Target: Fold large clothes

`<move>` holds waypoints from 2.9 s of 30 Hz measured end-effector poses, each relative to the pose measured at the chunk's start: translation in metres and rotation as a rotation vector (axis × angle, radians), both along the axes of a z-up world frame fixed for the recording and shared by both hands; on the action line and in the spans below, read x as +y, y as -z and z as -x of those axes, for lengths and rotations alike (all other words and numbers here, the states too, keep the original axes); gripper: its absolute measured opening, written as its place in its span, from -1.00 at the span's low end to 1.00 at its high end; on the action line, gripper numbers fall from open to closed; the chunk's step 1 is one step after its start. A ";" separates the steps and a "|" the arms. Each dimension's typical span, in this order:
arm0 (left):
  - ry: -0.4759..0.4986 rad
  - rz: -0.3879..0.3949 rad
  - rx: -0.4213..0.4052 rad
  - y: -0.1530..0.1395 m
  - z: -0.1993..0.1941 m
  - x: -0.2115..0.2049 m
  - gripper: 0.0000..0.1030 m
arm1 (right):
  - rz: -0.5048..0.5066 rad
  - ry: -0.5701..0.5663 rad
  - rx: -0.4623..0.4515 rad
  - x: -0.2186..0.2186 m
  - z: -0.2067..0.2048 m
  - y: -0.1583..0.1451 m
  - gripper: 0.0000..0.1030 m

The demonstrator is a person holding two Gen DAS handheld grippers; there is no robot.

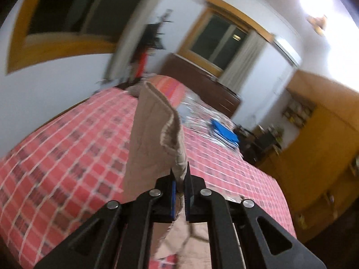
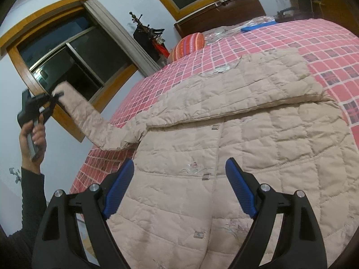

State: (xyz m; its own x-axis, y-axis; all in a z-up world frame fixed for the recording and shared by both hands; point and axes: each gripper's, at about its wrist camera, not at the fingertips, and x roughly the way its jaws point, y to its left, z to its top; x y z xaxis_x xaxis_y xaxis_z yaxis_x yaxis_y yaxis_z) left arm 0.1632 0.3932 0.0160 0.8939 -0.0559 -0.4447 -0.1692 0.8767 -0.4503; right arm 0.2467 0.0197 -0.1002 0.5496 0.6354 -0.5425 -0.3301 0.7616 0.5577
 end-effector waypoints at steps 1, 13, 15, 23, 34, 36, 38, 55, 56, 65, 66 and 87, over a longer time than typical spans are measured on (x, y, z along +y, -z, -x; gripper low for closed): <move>0.027 -0.013 0.002 -0.002 -0.007 -0.013 -0.90 | 0.000 0.007 -0.002 -0.002 0.001 -0.001 0.62; 0.302 -0.078 0.135 0.046 -0.096 -0.146 -0.91 | 0.005 0.055 0.002 -0.017 0.006 -0.003 0.62; 0.341 -0.082 0.166 0.061 -0.107 -0.165 -0.91 | 0.007 0.067 0.004 -0.020 0.006 -0.002 0.62; 0.479 -0.078 0.311 0.142 -0.137 -0.229 -0.91 | -0.001 0.124 0.039 -0.040 -0.005 0.002 0.62; 0.595 -0.044 0.326 0.174 -0.129 -0.241 0.04 | -0.189 0.068 0.271 -0.055 -0.100 0.009 0.70; 0.581 0.002 0.282 0.163 -0.118 -0.223 0.24 | -0.238 0.025 0.346 -0.047 -0.136 0.016 0.67; 0.550 0.040 0.249 0.151 -0.105 -0.198 0.31 | -0.256 -0.021 0.402 -0.033 -0.165 0.024 0.63; 0.119 0.380 0.202 0.208 -0.028 0.003 0.49 | -0.067 -0.251 0.582 0.076 -0.254 0.057 -0.60; 0.121 0.385 0.209 0.211 -0.029 0.004 0.49 | -0.033 -0.248 0.559 0.079 -0.253 0.052 -0.75; 0.196 0.344 0.183 0.196 -0.054 -0.022 0.49 | 0.023 -0.085 0.272 0.012 -0.253 -0.072 -0.92; 0.214 0.337 0.176 0.193 -0.059 -0.028 0.49 | 0.034 -0.055 0.239 -0.002 -0.248 -0.085 -0.92; 0.393 0.221 0.358 0.225 -0.153 -0.105 0.49 | 0.124 0.177 0.382 -0.097 -0.219 0.068 -0.84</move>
